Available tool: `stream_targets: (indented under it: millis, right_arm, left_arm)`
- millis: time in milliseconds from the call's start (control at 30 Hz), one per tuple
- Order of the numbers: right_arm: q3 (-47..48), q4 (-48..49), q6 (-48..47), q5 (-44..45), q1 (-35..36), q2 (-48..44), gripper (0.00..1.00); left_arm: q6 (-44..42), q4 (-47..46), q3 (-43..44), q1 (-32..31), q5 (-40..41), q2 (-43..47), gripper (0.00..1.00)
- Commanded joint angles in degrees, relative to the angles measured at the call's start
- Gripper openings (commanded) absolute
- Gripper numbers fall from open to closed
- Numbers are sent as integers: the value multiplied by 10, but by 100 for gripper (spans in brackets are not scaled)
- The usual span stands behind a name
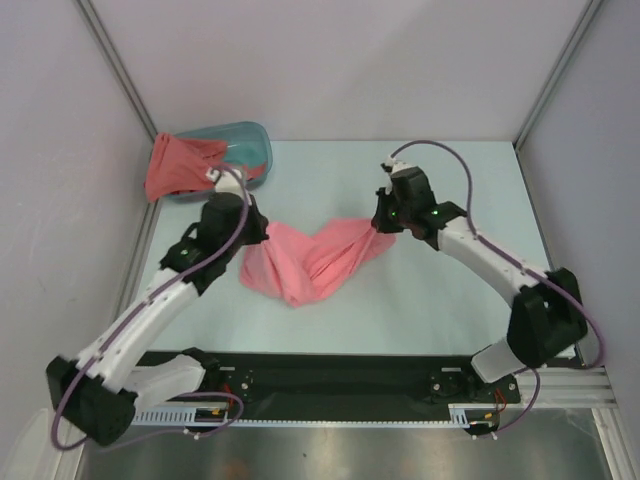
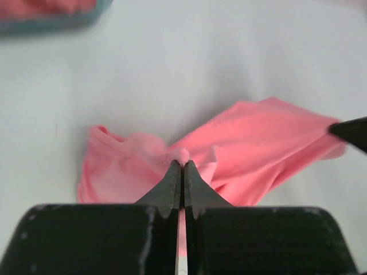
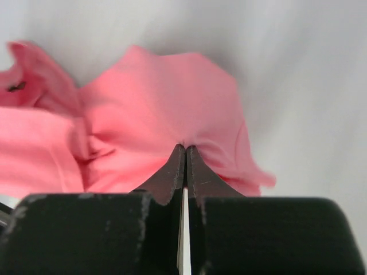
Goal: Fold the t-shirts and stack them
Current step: Flatten the tshirt out
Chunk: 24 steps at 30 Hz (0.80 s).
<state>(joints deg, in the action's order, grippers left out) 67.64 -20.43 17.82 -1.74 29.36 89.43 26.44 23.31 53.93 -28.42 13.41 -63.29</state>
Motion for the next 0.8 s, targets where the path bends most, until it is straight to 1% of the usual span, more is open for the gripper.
stream_targets:
  millis: [0, 33, 67, 100, 133, 167, 233, 267, 333, 367, 433, 467, 500, 533, 567, 600, 633, 667, 700, 733, 767]
  right_arm:
    - [28, -46, -10, 56, -9, -102, 0]
    - [32, -58, -9, 65, -11, -145, 0]
    - [39, -84, -4, 85, -11, -168, 0]
    - [43, -98, -1, 94, -11, -190, 0]
    - [46, -112, 4, 103, -11, -240, 0]
    - [51, -142, 11, 118, -10, -263, 0]
    - [53, -167, 27, 132, -11, -310, 0]
    - [54, -191, 30, 148, -11, -351, 0]
    - [49, -213, 39, 167, -11, -379, 0]
    - [43, -230, 42, 178, -11, -401, 0]
    - [5, -234, 56, 181, -12, -412, 0]
    - [-20, -230, 63, 179, -12, -413, 0]
    - [-41, -226, 70, 172, -18, -408, 0]
    - [-77, -214, 85, 162, -21, -400, 0]
    - [-94, -203, 93, 140, -24, -380, 0]
    - [-124, -191, 100, 130, -29, -369, 0]
    - [-134, -167, 109, 123, -34, -357, 0]
    - [-140, -157, 117, 111, -41, -341, 1]
    - [-145, -150, 117, 106, -57, -312, 3]
    - [-150, -136, 116, 104, -68, -293, 9]
    - [-147, -132, 108, 95, -80, -277, 10]
  left_arm:
    - [-27, -16, 68, 5, -49, 92, 0]
    - [-31, -18, 79, 5, -61, 107, 0]
    - [-31, -19, 99, 5, -70, 140, 0]
    - [-32, -18, 107, 5, -76, 154, 0]
    - [-32, -18, 113, 5, -87, 170, 0]
    - [-29, -16, 116, 5, -88, 198, 0]
    - [-23, 1, 117, 5, -69, 229, 0]
    - [-17, 9, 115, 5, -60, 256, 0]
    - [-10, 32, 92, 5, -43, 282, 0]
    - [-2, 34, 64, 5, -35, 296, 0]
    - [22, 42, 28, 5, -21, 330, 0]
    - [31, 45, -12, 5, -4, 337, 0]
    - [44, 60, -29, 5, 9, 344, 0]
    - [80, 72, -45, 5, 24, 344, 2]
    - [98, 92, -78, 5, 56, 342, 6]
    - [112, 98, -94, 5, 71, 338, 15]
    - [143, 104, -110, 6, 86, 334, 28]
    - [162, 115, -128, 7, 102, 329, 43]
    - [178, 145, -130, 7, 136, 324, 57]
    - [184, 150, -131, 8, 147, 317, 64]
    - [183, 157, -125, 9, 156, 316, 75]
